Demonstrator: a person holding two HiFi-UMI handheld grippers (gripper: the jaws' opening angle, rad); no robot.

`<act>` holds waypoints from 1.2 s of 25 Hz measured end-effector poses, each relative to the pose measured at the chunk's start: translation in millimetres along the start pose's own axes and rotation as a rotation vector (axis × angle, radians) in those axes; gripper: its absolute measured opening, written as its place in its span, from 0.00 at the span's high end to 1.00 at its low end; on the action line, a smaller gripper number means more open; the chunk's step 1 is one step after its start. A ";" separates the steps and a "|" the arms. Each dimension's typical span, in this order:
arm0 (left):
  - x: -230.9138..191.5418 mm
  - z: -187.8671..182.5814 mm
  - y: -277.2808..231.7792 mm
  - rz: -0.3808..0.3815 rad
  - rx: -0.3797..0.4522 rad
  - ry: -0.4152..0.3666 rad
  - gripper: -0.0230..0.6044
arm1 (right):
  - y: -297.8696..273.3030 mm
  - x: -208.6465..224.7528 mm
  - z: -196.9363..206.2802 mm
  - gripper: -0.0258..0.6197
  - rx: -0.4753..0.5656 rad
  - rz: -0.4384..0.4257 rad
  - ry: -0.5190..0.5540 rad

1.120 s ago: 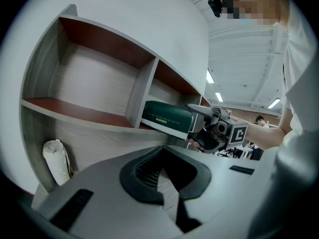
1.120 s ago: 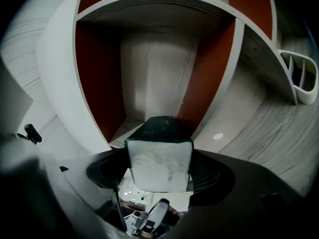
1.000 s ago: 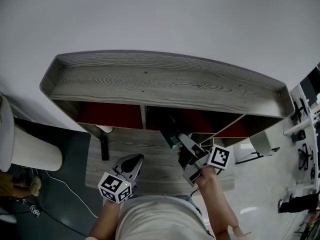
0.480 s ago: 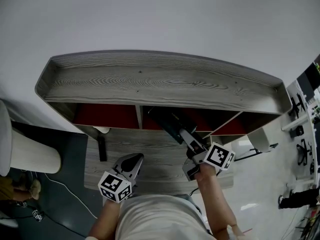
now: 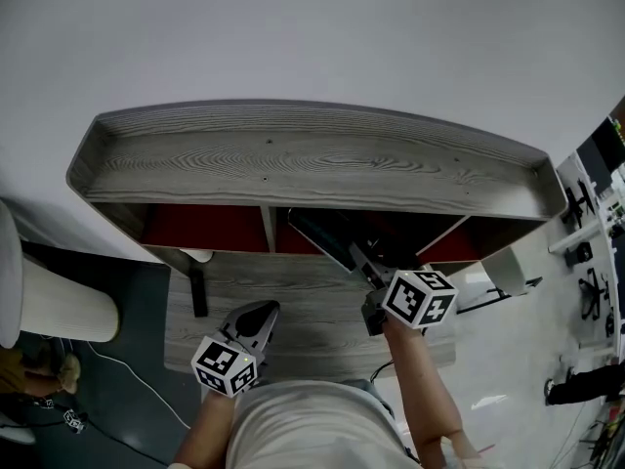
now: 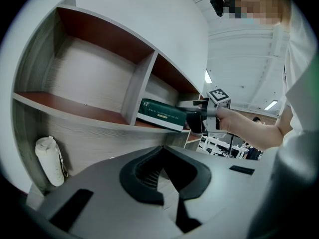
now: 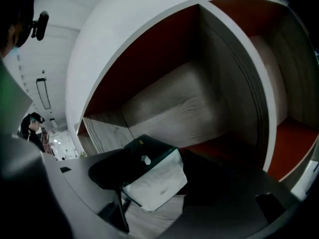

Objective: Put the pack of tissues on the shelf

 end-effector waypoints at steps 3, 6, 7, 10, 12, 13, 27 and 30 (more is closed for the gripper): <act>-0.2 -0.7 0.9 -0.001 0.003 -0.001 0.94 | -12.5 -5.0 -2.1 0.42 -0.021 -0.024 0.062; -2.8 -0.9 4.2 -0.008 0.005 0.001 0.94 | -21.5 -12.2 -5.4 0.43 -0.013 -0.038 0.162; -3.8 -0.9 5.3 -0.011 0.005 0.001 0.94 | -23.7 -14.4 -6.5 0.43 -0.006 -0.038 0.197; -5.6 -0.6 7.0 -0.013 0.005 0.004 0.94 | -27.3 -17.0 -11.4 0.45 0.029 -0.008 0.315; -5.7 0.2 7.3 -0.012 0.004 0.006 0.94 | -28.0 -19.5 -15.0 0.56 0.061 0.025 0.415; -5.6 0.6 7.3 -0.011 0.004 0.006 0.94 | -27.9 -21.8 -16.0 0.59 0.072 0.033 0.451; -12.7 2.8 10.0 -0.006 0.003 0.016 0.94 | -7.9 -22.8 16.2 0.59 0.023 0.041 0.470; -14.8 2.1 11.8 -0.006 0.003 0.015 0.94 | -18.6 -23.0 13.3 0.67 0.019 0.048 0.513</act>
Point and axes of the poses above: the fingertips, and each gripper's own axes: y backward along the fingers, x to its right, z out of its underside, the point moved 4 cm from there along y, backward along the fingers, and after that the axes turned 10 degrees about x, right-handed, at the moved point
